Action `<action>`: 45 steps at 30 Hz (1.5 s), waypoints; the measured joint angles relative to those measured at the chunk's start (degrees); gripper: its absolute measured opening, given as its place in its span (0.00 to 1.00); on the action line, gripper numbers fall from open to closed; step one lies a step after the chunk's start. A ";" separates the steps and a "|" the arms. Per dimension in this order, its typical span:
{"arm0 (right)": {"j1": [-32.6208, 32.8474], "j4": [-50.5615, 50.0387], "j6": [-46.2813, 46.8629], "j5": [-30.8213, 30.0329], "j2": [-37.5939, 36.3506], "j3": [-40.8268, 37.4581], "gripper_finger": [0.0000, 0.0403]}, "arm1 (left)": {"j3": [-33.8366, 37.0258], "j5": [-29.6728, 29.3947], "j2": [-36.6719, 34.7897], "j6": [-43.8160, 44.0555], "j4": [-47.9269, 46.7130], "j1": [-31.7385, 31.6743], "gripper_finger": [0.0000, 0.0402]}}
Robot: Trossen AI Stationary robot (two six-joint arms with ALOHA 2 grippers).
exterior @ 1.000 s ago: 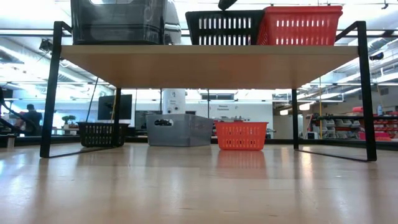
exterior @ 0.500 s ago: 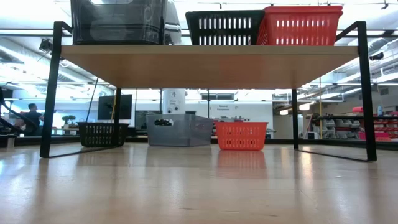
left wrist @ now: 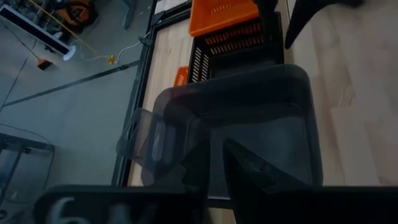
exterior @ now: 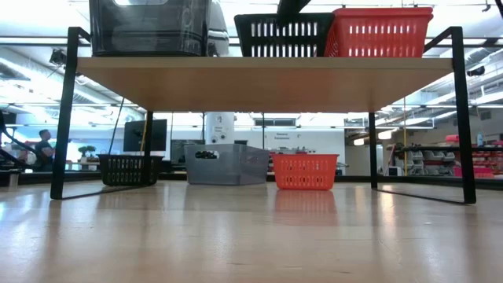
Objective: Stack baskets on shelf by color
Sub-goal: Adjust the black bin on the shelf
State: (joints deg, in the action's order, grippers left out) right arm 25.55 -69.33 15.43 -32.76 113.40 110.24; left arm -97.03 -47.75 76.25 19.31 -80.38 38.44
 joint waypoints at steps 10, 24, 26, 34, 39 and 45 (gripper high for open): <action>-0.74 2.45 -1.98 4.03 0.00 0.00 0.31 | 0.00 -0.24 -0.23 1.11 0.06 0.04 0.13; -0.73 4.44 -4.08 3.94 0.00 0.00 0.08 | 0.00 -0.22 -0.20 2.36 0.04 0.04 0.12; -0.83 4.60 -4.31 3.95 0.00 0.00 0.07 | 0.00 -0.20 -0.20 2.57 0.04 0.04 0.12; -1.37 5.24 -4.63 3.96 0.01 0.00 0.07 | 0.00 -0.15 -0.20 2.62 0.03 0.04 0.11; -1.84 6.67 -2.06 4.52 0.00 0.00 0.08 | -0.02 -0.02 -0.20 3.00 0.03 0.04 0.11; -1.81 7.61 1.00 5.69 0.00 0.00 0.08 | -0.02 0.00 -0.18 3.04 0.02 0.07 0.10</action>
State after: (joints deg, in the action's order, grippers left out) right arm 23.75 -61.71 16.43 -27.07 113.40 110.24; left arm -97.06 -47.75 76.07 22.35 -80.36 38.50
